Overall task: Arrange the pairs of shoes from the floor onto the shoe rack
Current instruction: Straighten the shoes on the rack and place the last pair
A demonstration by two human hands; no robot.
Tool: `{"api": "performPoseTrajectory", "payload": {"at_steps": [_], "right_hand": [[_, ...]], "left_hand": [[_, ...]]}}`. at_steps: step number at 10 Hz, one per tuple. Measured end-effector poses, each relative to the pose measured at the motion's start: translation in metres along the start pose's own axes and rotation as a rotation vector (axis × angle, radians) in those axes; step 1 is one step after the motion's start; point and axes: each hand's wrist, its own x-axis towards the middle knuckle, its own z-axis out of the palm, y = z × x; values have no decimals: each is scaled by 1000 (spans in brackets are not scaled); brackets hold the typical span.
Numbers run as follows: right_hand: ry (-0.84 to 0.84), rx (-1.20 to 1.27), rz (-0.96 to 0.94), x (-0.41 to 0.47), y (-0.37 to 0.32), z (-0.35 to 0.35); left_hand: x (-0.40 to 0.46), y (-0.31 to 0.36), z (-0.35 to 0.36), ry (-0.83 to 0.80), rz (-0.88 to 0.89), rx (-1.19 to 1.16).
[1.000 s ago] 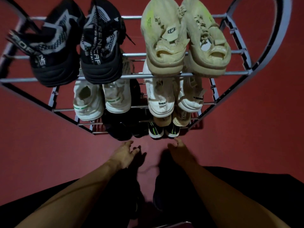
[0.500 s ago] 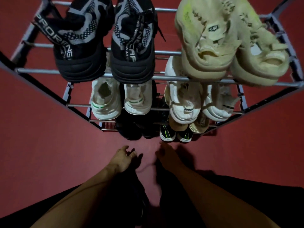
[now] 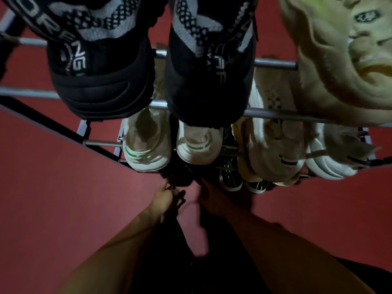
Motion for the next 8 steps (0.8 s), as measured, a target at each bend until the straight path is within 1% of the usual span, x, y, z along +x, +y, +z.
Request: {"api": "performPoseTrajectory", "payload": {"at_steps": [1,2,3,4,5,6,8], "right_hand": [[8,38,103,-8,-27,-10],[22,139,110,-5,-28,-11],[4,349,261,-2,-27,-10],[31,588,309,8,-22,-8],[72,647,292,27,0,0],[112,649,344,0,-39,-13],[193,597,387,-43,-43,-4]], "left_hand": [[15,2,-3,-18,-25,-28],[26,-2,-6,-65,-43,-84],[26,-7,-8,-50,-50,-139],[23,-16,-11,-72,-33,-143],[15,-20,-11,-60,-12,-143],[7,-28,-15,-24,-17,-142],[-19,-47,-13,47,2,-66]]}}
